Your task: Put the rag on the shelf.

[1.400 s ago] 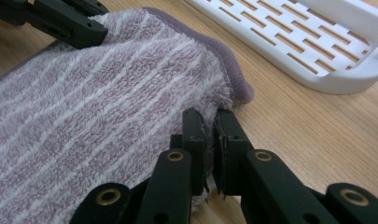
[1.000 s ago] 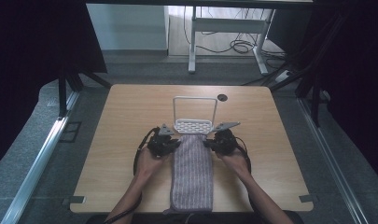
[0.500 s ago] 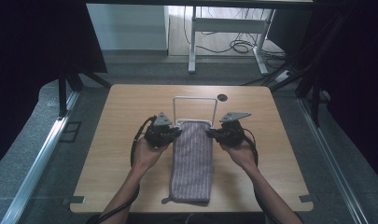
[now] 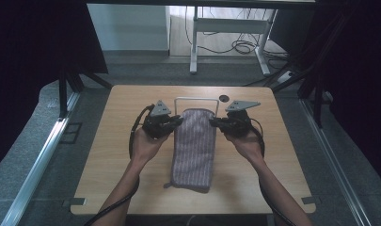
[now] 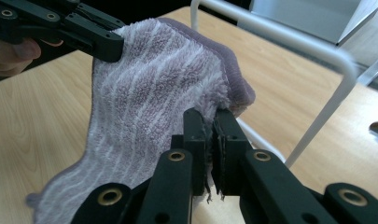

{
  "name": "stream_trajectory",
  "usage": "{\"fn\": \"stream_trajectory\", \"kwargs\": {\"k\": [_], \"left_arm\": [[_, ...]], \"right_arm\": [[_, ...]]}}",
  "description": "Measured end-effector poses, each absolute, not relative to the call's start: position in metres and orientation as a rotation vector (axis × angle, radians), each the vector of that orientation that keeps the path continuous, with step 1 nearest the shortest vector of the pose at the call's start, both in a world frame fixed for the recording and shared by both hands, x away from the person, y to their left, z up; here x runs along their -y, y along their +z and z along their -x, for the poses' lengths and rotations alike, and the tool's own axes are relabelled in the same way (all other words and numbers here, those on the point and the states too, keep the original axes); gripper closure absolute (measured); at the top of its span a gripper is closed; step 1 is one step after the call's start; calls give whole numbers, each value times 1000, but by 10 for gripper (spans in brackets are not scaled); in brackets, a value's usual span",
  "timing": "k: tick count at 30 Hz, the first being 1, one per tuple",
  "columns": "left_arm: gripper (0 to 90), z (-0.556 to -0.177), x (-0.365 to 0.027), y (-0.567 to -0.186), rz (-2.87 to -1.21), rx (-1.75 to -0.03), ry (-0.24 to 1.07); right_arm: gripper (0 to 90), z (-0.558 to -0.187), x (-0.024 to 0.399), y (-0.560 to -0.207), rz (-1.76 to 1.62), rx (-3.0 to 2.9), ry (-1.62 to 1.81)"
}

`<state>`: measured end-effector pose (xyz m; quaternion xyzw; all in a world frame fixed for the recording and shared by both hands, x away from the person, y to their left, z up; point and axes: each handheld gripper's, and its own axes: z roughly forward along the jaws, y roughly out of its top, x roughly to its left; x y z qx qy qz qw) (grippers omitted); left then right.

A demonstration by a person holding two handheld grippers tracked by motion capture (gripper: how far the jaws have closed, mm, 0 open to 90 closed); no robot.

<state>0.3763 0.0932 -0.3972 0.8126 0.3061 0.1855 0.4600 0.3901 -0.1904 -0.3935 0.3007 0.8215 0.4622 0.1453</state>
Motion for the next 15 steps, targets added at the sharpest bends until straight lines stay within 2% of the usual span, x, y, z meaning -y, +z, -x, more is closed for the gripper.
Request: {"fn": "stream_trajectory", "kwargs": {"k": [15], "left_arm": [[825, -392, -89, -346, -1967, -720, 542]], "right_arm": [[853, -405, 196, -344, -853, -2282, 1381]]}}
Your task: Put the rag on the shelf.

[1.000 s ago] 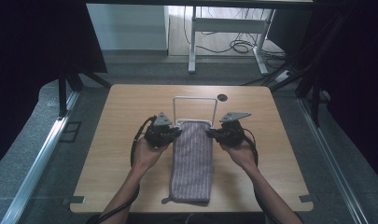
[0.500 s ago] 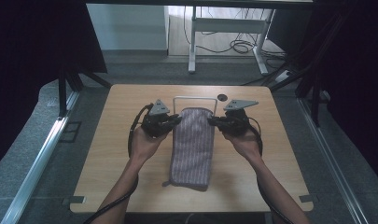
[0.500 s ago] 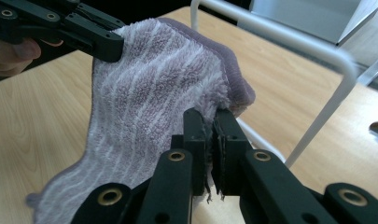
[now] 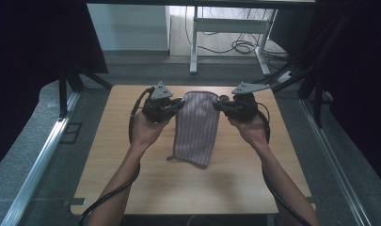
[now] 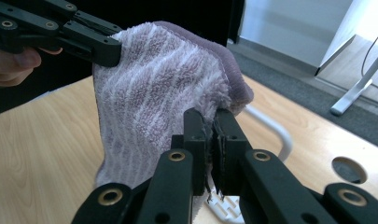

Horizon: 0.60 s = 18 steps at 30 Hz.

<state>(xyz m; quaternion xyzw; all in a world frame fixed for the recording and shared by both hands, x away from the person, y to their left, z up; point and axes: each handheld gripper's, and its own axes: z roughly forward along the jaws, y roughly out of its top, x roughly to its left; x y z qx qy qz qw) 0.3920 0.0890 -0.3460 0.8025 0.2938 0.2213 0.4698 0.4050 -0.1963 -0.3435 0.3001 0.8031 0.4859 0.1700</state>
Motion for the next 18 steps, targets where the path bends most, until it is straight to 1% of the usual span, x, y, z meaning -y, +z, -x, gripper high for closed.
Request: {"fn": "stream_trajectory", "kwargs": {"k": [13, 18], "left_arm": [[825, -413, -88, -314, -1944, -736, 581], [825, -423, -89, -301, -1948, -751, 602]], "right_arm": [[853, -428, 200, -307, -865, -2218, 1387], [852, -436, 195, -292, -851, -2195, 1375]]}}
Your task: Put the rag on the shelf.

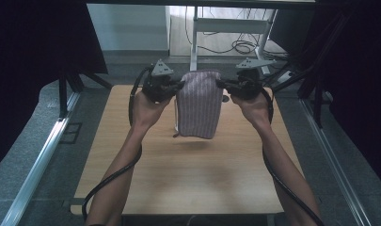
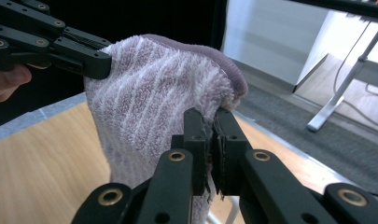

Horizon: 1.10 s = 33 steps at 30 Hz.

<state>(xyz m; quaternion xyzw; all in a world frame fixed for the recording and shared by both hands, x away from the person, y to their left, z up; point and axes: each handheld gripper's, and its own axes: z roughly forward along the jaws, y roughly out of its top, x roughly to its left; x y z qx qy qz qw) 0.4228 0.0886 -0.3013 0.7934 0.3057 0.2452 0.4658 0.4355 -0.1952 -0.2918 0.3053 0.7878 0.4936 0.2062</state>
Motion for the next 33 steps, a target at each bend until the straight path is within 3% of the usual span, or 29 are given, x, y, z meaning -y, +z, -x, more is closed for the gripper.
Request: {"fn": "stream_trajectory", "kwargs": {"k": [16, 33], "left_arm": [[823, -458, -91, -273, -1959, -827, 627], [816, -503, -72, -298, -1991, -922, 750]], "right_arm": [[849, -466, 178, -264, -865, -2144, 1283], [845, -510, 173, -291, -950, -2119, 1200]]}}
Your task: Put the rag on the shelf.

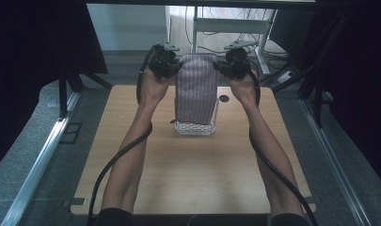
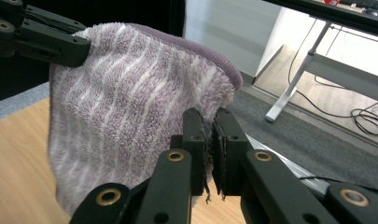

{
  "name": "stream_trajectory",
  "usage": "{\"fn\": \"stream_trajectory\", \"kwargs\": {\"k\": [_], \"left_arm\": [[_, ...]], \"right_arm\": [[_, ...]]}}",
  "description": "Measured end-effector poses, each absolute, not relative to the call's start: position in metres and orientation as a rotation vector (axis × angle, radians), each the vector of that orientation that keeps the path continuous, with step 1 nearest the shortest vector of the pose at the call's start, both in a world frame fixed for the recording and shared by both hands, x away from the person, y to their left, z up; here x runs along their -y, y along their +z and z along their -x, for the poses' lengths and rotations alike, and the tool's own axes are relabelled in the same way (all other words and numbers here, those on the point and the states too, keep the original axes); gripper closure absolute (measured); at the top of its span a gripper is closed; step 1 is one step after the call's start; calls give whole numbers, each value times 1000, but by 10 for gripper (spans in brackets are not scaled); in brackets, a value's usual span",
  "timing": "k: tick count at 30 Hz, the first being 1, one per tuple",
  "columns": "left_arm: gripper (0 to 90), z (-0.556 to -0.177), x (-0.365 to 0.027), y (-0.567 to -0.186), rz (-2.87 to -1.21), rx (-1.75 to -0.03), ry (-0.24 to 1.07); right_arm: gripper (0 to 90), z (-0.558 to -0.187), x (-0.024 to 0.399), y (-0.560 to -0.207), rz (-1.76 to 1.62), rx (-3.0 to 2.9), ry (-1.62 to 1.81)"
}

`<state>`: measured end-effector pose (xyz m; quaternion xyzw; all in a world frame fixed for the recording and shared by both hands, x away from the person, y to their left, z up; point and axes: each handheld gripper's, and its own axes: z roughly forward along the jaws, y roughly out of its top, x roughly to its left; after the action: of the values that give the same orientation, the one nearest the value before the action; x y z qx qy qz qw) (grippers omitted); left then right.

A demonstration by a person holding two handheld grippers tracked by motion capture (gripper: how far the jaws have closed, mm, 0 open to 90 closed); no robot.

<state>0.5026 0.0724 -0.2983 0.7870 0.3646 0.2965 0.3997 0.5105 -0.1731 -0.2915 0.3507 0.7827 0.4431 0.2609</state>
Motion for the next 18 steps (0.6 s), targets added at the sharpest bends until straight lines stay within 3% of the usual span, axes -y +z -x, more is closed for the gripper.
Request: {"fn": "stream_trajectory", "kwargs": {"k": [10, 18], "left_arm": [[807, -525, -60, -324, -2054, -956, 835], [797, -539, -56, -352, -2112, -1002, 784]], "right_arm": [[844, -534, 170, -314, -1023, -2133, 1159], [838, -546, 167, -340, -1055, -2185, 1084]]}}
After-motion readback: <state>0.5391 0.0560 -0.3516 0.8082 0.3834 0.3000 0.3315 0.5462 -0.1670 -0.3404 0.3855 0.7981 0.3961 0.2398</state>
